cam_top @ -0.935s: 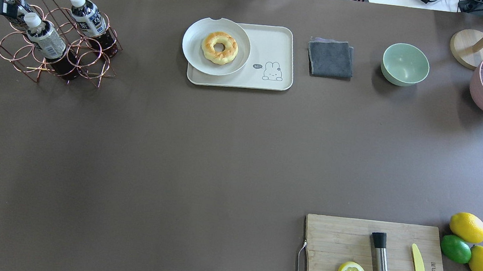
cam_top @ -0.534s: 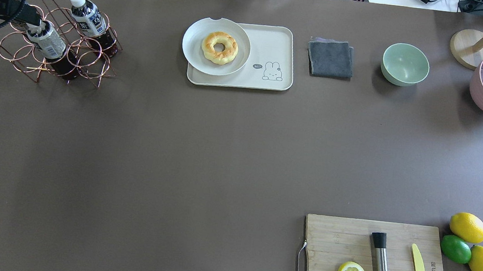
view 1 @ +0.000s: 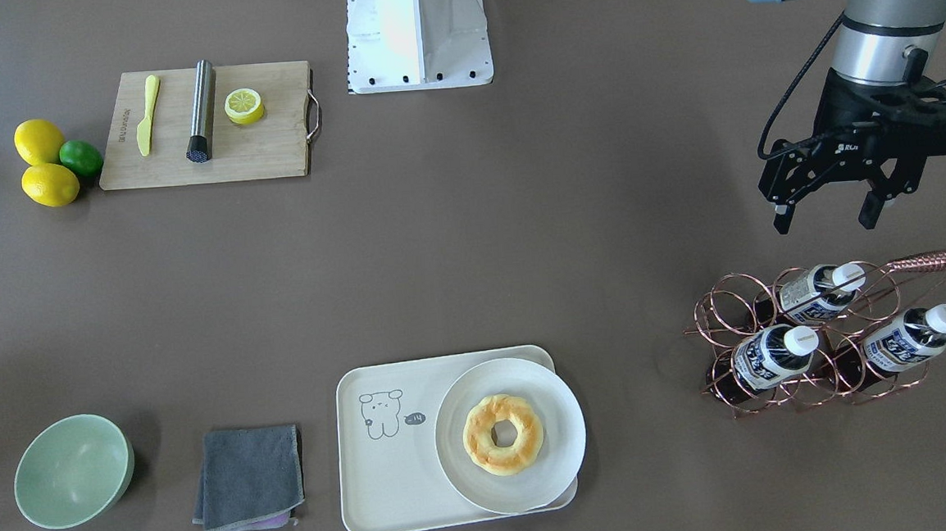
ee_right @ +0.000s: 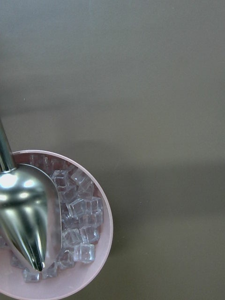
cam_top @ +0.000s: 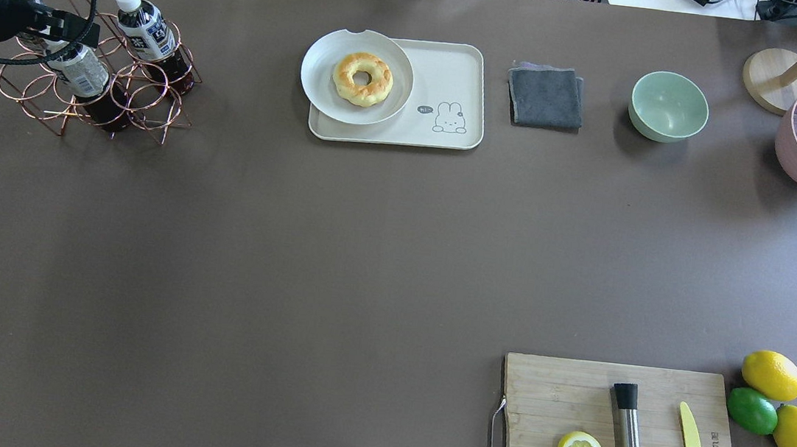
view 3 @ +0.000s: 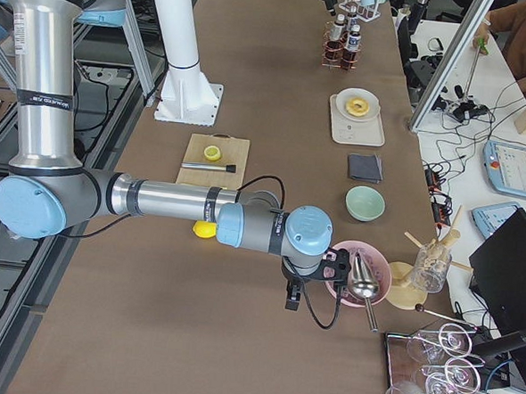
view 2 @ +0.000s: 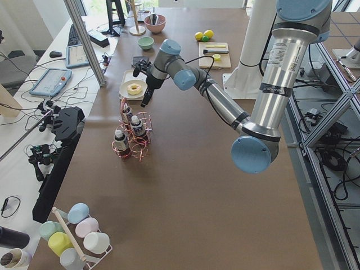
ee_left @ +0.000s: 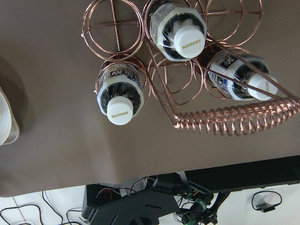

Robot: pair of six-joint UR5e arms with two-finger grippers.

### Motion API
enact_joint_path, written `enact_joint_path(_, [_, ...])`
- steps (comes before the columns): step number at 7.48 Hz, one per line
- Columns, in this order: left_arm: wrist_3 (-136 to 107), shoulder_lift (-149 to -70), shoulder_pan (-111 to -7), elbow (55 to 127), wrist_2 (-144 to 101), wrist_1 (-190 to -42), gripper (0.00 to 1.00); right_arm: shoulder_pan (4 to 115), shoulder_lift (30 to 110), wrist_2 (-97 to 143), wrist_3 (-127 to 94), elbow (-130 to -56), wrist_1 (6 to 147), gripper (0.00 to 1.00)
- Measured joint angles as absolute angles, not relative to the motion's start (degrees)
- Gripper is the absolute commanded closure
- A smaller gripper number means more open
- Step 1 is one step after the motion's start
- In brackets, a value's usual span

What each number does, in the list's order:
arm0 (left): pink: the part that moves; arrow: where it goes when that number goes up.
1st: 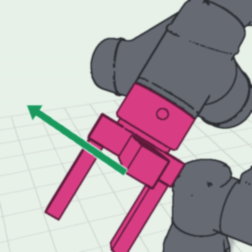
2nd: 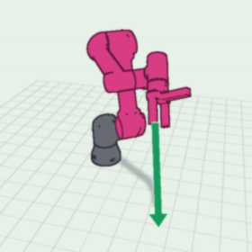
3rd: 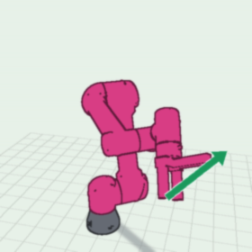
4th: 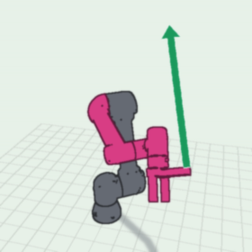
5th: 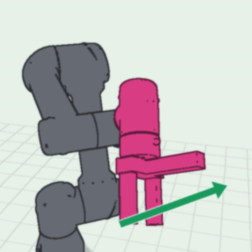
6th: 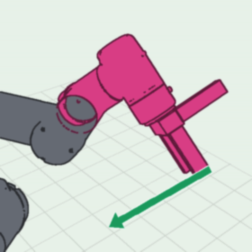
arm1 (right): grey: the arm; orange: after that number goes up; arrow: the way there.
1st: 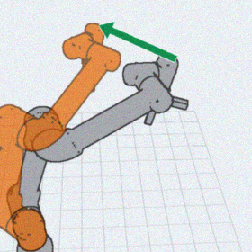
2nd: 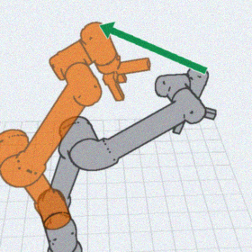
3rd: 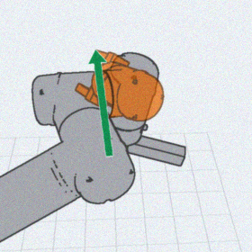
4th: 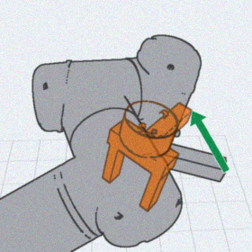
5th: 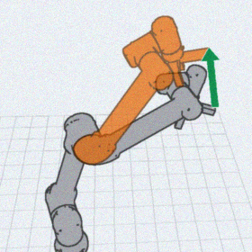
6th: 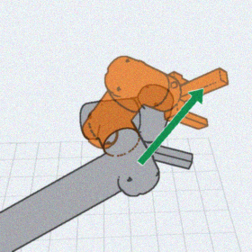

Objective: Place tea on tray
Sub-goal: 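Reach the left gripper down to the bottle nearest the robot in the copper rack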

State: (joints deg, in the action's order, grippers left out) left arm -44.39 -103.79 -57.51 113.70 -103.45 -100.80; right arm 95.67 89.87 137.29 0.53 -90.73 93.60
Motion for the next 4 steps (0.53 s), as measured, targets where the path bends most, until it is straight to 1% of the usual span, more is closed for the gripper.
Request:
enact_joint_path(2, [-44.26, -103.57, -57.48, 109.33, -103.65, -106.83, 0.03, 95.71, 89.96, 137.29, 0.53, -90.72, 93.6, 0.0])
enact_joint_path(4, [-41.98, -103.42, -57.81, 107.91, -103.78, -108.45, 0.03, 95.71, 89.94, 137.29, 0.53, -90.65, 93.6, 0.0])
